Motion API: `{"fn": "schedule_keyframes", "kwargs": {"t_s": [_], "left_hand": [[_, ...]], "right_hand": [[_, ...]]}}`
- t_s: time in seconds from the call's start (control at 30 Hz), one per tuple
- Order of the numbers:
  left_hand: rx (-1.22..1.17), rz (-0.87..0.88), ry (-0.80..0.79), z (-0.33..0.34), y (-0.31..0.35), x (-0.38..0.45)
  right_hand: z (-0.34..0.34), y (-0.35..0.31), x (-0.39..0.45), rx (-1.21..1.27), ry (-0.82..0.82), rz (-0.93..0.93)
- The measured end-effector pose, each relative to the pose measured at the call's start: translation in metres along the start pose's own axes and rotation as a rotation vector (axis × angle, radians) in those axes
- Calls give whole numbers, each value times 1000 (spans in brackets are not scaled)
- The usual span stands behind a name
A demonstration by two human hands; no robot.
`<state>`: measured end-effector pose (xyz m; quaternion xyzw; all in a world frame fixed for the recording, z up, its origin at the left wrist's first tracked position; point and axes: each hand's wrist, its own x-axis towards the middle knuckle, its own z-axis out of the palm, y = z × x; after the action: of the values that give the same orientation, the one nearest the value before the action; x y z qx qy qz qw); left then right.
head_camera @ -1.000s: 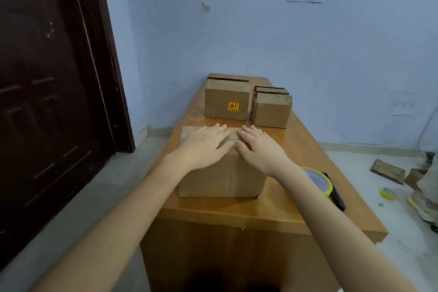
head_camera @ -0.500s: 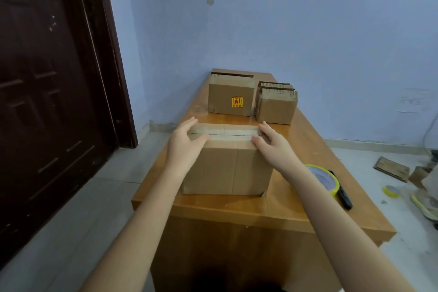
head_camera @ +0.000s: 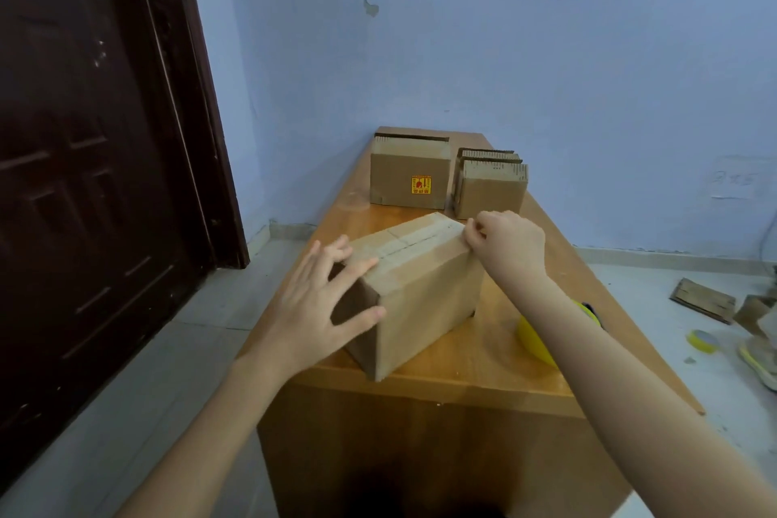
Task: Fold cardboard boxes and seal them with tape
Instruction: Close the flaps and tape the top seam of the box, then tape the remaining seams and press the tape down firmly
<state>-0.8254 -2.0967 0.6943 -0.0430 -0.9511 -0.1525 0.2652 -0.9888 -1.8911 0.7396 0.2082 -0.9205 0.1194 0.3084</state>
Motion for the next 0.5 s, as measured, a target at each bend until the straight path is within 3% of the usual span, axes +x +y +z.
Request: {"fn": "schedule_keyframes", "kwargs": {"t_s": [0.07, 0.17, 0.27, 0.4, 0.5], "left_hand": [[-7, 78, -7, 2, 6, 0], [127, 214, 130, 6, 17, 6], [200, 194, 226, 15, 32, 15], [298, 87, 263, 33, 63, 26], [346, 19, 240, 42, 78, 36]], "right_hand": [[2, 1, 1, -23, 37, 16], [4, 8, 1, 5, 71, 26], [-1, 25, -9, 9, 52, 61], [-13, 69, -26, 99, -148, 160], [-23, 97, -49, 118, -307, 126]]}}
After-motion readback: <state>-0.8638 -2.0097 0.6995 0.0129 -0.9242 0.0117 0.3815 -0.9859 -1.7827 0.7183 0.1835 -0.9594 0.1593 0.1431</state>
